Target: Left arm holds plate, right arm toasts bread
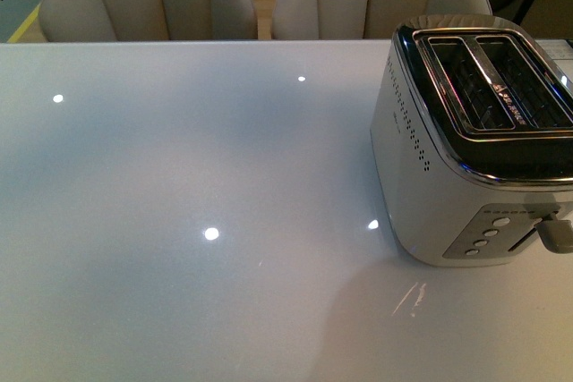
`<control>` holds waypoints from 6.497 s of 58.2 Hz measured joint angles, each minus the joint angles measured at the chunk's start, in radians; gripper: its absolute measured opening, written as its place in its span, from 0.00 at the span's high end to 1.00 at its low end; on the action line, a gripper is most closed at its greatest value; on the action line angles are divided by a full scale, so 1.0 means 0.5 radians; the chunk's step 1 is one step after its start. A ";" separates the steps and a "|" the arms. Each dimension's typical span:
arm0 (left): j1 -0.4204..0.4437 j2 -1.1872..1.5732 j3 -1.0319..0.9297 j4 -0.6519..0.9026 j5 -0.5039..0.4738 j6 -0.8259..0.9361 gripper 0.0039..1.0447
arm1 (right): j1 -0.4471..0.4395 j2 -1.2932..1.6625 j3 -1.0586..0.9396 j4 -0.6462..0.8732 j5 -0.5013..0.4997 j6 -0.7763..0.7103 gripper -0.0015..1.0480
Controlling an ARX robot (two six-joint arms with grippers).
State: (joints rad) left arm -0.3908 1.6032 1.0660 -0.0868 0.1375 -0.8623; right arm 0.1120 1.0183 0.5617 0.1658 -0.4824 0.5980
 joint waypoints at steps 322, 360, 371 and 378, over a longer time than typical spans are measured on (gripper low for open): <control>0.002 -0.002 -0.001 0.000 0.001 -0.014 0.97 | -0.216 -0.509 -0.983 1.032 0.970 -1.180 0.88; 0.002 -0.004 -0.001 0.000 0.002 -0.014 0.97 | -0.220 -1.183 -1.088 0.519 0.966 -1.189 0.98; 0.002 -0.004 -0.001 0.000 0.002 -0.014 0.97 | -0.220 -1.350 -1.088 0.355 0.966 -1.189 0.98; 0.002 -0.004 -0.001 0.000 0.002 -0.014 0.97 | -0.220 -1.432 -1.088 0.275 0.966 -1.189 0.98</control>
State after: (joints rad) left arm -0.3901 1.6012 1.0657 -0.0868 0.1383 -0.8696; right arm 0.0017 0.3023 0.0177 0.3031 0.0006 0.0032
